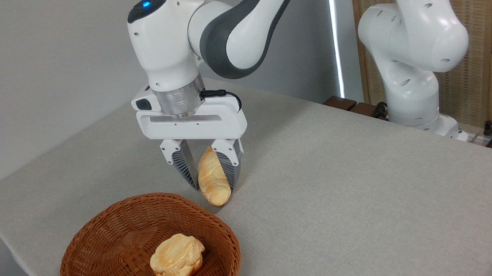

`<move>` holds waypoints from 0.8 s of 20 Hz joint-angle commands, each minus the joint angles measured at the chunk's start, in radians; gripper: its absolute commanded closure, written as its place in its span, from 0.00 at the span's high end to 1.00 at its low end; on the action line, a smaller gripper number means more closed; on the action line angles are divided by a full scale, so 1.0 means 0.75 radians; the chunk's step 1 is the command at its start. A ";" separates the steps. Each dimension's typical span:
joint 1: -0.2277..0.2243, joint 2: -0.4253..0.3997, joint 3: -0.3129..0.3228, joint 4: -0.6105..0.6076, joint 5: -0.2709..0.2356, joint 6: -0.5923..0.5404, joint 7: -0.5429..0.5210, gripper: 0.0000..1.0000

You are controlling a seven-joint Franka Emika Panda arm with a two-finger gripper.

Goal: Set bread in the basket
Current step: 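Close the gripper fingers on the bread roll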

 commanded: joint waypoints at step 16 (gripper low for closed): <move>-0.003 -0.022 0.006 0.006 0.038 0.017 0.002 0.30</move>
